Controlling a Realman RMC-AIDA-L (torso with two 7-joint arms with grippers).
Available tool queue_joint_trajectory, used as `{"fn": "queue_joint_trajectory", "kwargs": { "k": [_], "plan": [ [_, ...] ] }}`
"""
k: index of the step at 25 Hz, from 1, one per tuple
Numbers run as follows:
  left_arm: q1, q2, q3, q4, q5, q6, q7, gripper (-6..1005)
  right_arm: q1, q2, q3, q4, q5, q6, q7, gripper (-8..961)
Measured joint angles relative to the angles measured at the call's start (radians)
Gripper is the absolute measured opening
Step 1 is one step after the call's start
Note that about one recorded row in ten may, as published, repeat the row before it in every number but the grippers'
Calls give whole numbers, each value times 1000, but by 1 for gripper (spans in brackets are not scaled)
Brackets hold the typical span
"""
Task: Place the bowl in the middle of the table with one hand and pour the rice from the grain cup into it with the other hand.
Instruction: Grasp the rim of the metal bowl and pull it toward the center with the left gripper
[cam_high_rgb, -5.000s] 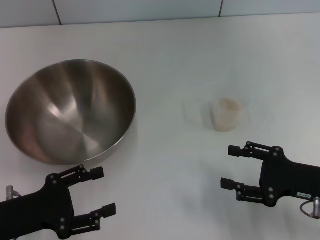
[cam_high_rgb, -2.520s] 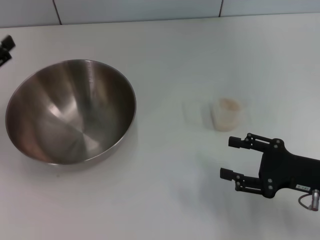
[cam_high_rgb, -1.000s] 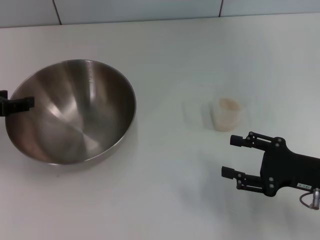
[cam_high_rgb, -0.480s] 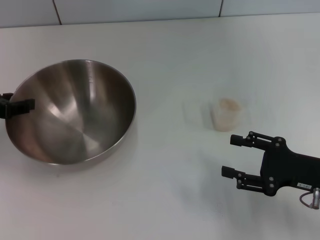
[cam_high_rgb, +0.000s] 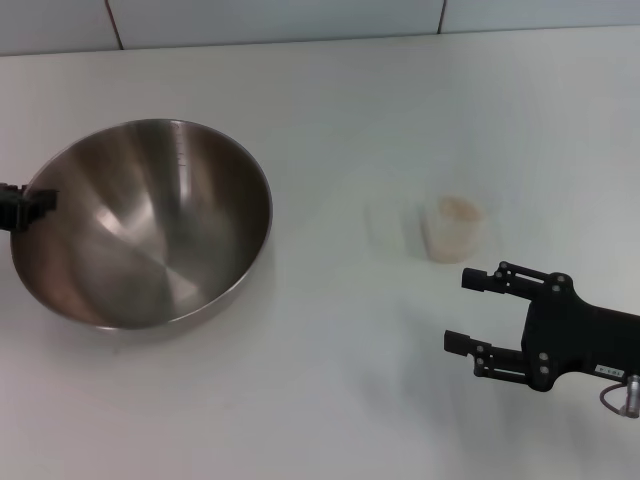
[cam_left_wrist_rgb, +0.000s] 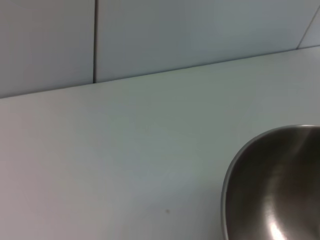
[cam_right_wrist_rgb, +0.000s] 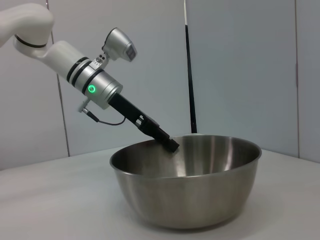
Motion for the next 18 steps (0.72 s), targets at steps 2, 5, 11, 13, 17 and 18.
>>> {"fn": "queue_joint_trajectory", "kwargs": {
  "k": [2,5,11,13,17,18],
  "plan": [
    [-2,0,1,-2,0,0,-1,292,0,0,0,0,0,0,0,762],
    [-11,0,1,-10,1,2,-6,185,0,0,0,0,0,0,0,763],
    [-19,1,-1,-14,2,6,-16,62,-1,0,0,0,1,0,-2,762],
    [-23,1,-5,-14,2,8,-22,55,-1,0,0,0,1,0,-2,762],
    [-26,1,-8,-14,2,12,-27,45,-1,-1,0,0,1,0,-2,763],
    [-37,3,-13,-9,-4,24,-53,45,-2,-1,0,0,0,0,-2,763]
  ]
}}
